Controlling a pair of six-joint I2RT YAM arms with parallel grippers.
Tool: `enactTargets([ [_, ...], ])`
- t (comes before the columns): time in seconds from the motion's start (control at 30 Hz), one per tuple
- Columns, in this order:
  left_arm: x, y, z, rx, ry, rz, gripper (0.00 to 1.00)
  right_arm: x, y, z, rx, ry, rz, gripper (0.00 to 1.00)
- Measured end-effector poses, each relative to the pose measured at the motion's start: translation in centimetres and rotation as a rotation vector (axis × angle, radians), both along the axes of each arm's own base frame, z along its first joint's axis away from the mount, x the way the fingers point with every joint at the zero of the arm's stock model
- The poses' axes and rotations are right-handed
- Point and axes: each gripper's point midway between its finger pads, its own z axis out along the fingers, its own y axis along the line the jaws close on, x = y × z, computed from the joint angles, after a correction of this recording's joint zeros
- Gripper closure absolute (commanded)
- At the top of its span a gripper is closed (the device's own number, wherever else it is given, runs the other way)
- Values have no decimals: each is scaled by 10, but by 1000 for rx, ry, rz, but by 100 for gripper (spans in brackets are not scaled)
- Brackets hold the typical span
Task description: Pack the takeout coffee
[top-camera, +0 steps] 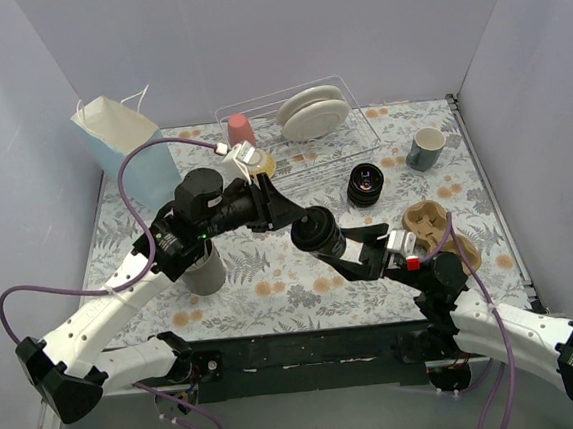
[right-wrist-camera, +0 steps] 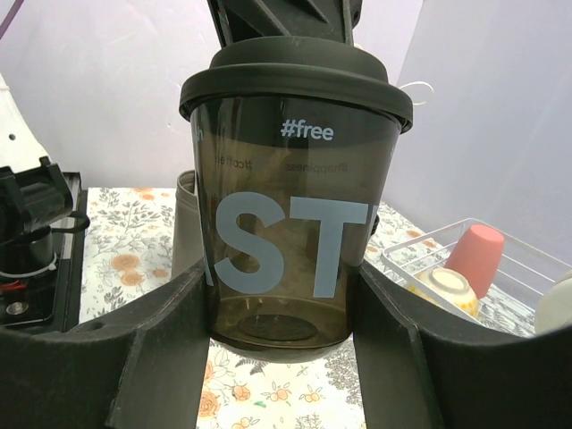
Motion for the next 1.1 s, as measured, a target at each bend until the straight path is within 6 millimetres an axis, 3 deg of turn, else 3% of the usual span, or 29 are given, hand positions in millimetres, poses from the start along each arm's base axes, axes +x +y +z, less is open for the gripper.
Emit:
enactTargets([
  [0.4,-4,0,-1,27,-58,-52,100,1,3,-7,-13,38,14,45],
  [0.57,-4,1,-2,36,-69,-56,100,1,4,-8,-15,42,15,36],
  [0.73,-1,2,-5,50,-74,-43,100,2,4,-11,-21,61,10,13],
  [0.83,4,7,-14,90,-61,-8,100,4,1,-16,-38,97,-5,6],
  [1.1,35,12,-51,242,-14,114,100,0,-17,-22,-55,173,-59,4],
])
